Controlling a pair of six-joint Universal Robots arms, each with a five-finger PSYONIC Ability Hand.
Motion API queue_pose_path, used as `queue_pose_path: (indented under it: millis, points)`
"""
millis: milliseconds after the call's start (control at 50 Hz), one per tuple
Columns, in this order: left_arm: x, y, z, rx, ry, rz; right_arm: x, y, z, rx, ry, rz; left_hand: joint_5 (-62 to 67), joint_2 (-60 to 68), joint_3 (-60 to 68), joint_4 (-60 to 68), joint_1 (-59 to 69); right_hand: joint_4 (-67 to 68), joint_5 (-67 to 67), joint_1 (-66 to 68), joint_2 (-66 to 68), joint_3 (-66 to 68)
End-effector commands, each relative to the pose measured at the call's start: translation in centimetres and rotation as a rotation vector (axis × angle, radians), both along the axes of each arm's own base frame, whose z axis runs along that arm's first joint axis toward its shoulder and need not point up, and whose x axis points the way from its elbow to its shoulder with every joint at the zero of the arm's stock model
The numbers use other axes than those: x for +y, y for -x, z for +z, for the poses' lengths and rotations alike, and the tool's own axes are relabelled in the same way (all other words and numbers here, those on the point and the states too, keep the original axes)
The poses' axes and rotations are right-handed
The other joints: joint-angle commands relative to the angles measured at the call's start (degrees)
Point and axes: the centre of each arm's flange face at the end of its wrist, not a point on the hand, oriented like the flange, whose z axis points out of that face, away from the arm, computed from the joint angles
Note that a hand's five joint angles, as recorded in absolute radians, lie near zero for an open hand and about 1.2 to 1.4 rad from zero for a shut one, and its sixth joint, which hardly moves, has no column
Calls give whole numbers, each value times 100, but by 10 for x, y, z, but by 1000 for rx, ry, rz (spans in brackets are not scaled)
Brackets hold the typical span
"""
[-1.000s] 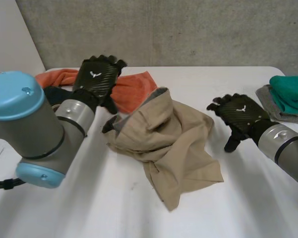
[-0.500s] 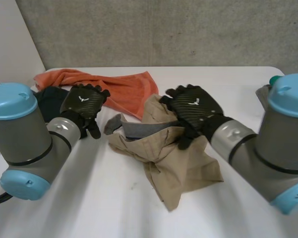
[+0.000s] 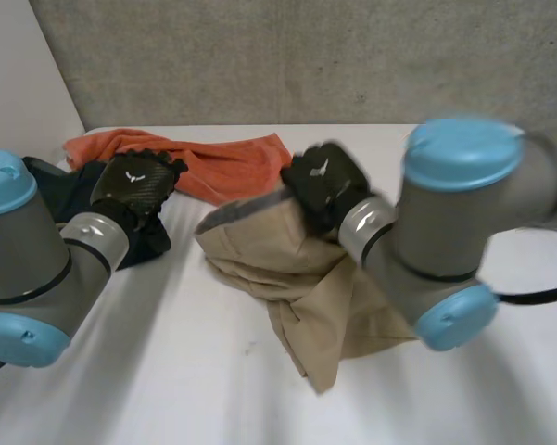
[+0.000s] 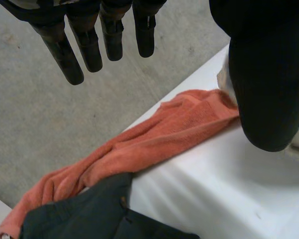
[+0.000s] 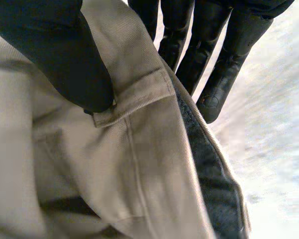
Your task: Fold the laundry.
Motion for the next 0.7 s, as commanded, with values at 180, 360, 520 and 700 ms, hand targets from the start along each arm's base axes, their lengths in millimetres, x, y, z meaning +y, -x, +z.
queue_pose_path:
  millis: [180,360,520,700]
  points:
    - [-47,22,-6,29,89,-70,-20,117,44,146,-2,-231,222,156,144,172,116,1275,1482,2373,1249,1263]
    - [-88,50,-49,7,95,-228,-19,126,20,168,-57,-236,1011,945,933,962,905,1275,1482,2373,1249,1263]
    - [-121,63,-85,-99,162,-251,-16,128,6,166,-76,-240,1399,1333,1321,1350,1293,1275,1482,2373,1249,1263]
    - [-152,61,-111,-165,184,-234,-16,129,-1,165,-74,-243,2072,2006,1994,2023,1966,1275,1482,2373,1249,1263]
